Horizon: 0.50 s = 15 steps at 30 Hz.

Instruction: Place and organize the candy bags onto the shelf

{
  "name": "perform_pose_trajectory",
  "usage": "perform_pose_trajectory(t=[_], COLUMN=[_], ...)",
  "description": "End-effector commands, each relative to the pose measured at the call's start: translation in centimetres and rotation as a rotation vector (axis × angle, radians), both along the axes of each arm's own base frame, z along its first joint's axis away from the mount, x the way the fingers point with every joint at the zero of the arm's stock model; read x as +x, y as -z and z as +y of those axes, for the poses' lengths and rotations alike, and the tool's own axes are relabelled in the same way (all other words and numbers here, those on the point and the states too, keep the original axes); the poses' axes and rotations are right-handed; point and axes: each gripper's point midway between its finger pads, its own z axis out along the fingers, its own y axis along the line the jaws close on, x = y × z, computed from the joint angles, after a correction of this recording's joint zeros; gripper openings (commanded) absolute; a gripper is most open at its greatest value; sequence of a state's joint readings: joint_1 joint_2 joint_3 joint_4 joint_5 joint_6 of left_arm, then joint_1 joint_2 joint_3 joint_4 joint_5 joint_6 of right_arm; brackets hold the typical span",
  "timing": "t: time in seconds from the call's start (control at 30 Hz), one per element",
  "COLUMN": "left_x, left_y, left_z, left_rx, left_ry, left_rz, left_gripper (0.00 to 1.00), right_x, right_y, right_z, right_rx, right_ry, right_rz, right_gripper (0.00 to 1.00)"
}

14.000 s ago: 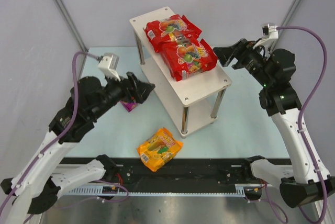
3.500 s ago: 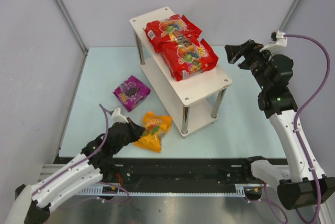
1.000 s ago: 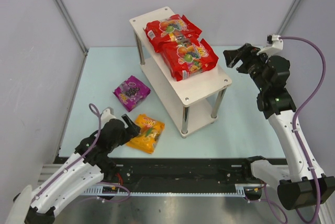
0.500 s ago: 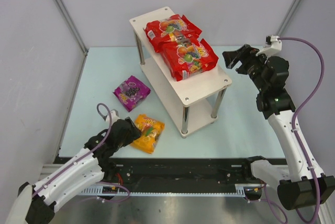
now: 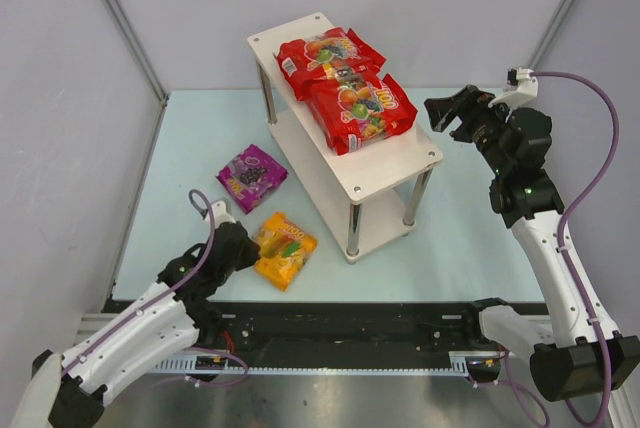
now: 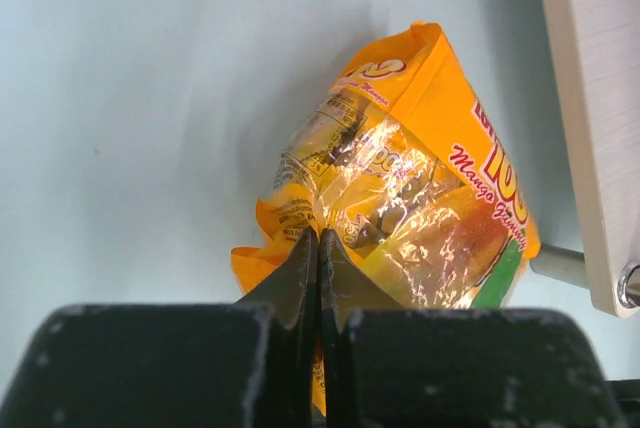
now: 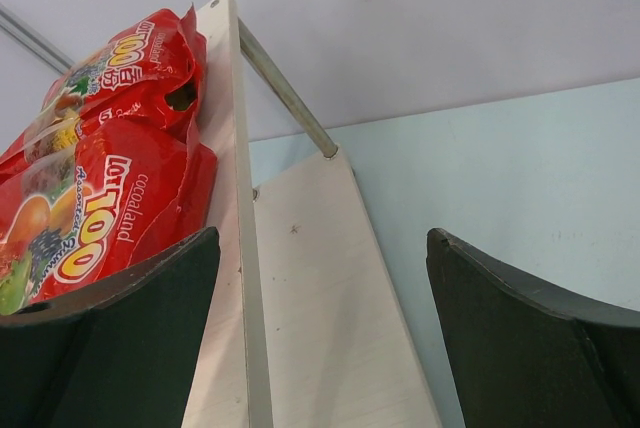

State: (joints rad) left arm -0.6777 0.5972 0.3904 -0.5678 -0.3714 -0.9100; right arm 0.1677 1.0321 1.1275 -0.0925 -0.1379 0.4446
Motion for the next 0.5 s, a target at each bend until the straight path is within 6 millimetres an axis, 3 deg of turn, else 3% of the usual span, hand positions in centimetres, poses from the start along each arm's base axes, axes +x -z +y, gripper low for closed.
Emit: perform_pose_trajectory(t=[0.0, 0.27, 0.47], left_x=[2.4, 4.9, 6.1], left_y=[-4.6, -12.6, -18.0], left_z=[-0.1, -1.1, -2.3], left_rx=[0.045, 0.092, 0.005], left_ry=[0.025, 0.133, 0.191], left_rz=[-0.142, -0.384, -0.55], left_gripper=[0.01, 0.0, 0.0], right_x=[-0.3, -0.3, -0.1], right_y=[-1.5, -1.5, -1.5], right_z=[0.0, -0.1, 0.0], right_rx=[0.012, 0.008, 0.009], right_ry=[-0.006, 0.0, -0.003], right_rz=[-0.052, -0.055, -0.055], right_gripper=[0.89, 0.89, 0.89])
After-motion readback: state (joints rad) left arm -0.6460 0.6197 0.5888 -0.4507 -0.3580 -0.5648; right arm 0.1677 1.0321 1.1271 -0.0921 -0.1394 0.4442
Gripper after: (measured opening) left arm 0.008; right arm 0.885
